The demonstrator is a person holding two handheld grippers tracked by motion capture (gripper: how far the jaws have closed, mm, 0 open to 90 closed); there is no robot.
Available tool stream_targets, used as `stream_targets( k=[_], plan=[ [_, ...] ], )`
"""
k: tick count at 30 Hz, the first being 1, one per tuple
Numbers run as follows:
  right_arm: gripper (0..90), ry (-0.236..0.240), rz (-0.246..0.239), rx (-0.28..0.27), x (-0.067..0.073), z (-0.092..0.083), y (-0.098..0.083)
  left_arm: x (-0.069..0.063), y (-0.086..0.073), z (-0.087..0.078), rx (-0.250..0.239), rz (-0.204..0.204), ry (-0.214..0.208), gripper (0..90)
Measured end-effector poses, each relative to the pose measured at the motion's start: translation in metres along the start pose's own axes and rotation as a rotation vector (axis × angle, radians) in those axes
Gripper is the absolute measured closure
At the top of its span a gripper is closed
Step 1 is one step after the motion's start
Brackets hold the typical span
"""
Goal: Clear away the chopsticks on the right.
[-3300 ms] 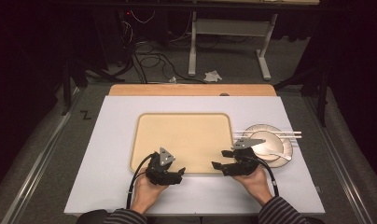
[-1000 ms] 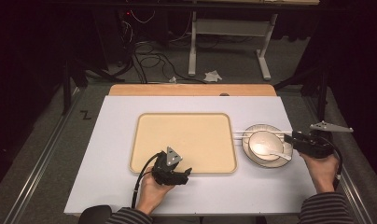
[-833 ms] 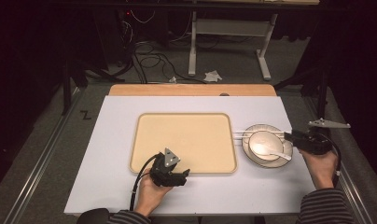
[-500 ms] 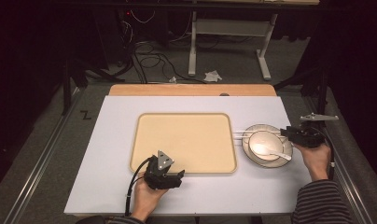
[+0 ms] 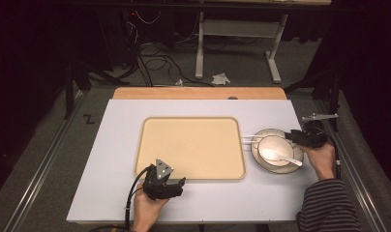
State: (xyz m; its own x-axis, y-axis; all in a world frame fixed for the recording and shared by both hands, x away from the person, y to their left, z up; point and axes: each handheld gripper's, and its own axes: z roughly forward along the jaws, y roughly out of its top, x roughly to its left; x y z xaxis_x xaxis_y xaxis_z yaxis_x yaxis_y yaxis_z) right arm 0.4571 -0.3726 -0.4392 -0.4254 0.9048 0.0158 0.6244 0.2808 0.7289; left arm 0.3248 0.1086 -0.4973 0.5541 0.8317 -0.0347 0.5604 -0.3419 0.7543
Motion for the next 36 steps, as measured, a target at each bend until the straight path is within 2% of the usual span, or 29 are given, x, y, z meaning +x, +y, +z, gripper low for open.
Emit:
stream_targets(
  k=[6, 10, 14, 21, 28, 36],
  plan=[
    [61.0, 0.002, 0.000, 0.035, -0.005, 0.014, 0.006, 0.002, -0.006, -0.006, -0.005, -0.024, 0.026, 22.9],
    [60.5, 0.016, -0.019, 0.060, -0.003, 0.025, 0.009, 0.004, -0.008, -0.010, -0.009, -0.044, 0.039, 23.0],
    [60.4, 0.027, -0.014, 0.081, -0.005, 0.032, 0.009, 0.005, -0.011, -0.012, -0.005, -0.048, 0.046, 23.2],
    [63.2, 0.041, -0.007, 0.087, -0.007, 0.036, 0.011, 0.006, -0.013, -0.013, 0.005, -0.061, 0.037, 23.3],
    [67.5, 0.056, 0.012, 0.136, -0.009, 0.041, 0.009, 0.006, -0.014, -0.012, 0.014, -0.060, 0.035, 23.3],
    [71.5, 0.063, 0.001, 0.156, -0.007, 0.042, 0.008, 0.007, -0.014, -0.012, 0.018, -0.063, 0.035, 23.6]
  ],
)
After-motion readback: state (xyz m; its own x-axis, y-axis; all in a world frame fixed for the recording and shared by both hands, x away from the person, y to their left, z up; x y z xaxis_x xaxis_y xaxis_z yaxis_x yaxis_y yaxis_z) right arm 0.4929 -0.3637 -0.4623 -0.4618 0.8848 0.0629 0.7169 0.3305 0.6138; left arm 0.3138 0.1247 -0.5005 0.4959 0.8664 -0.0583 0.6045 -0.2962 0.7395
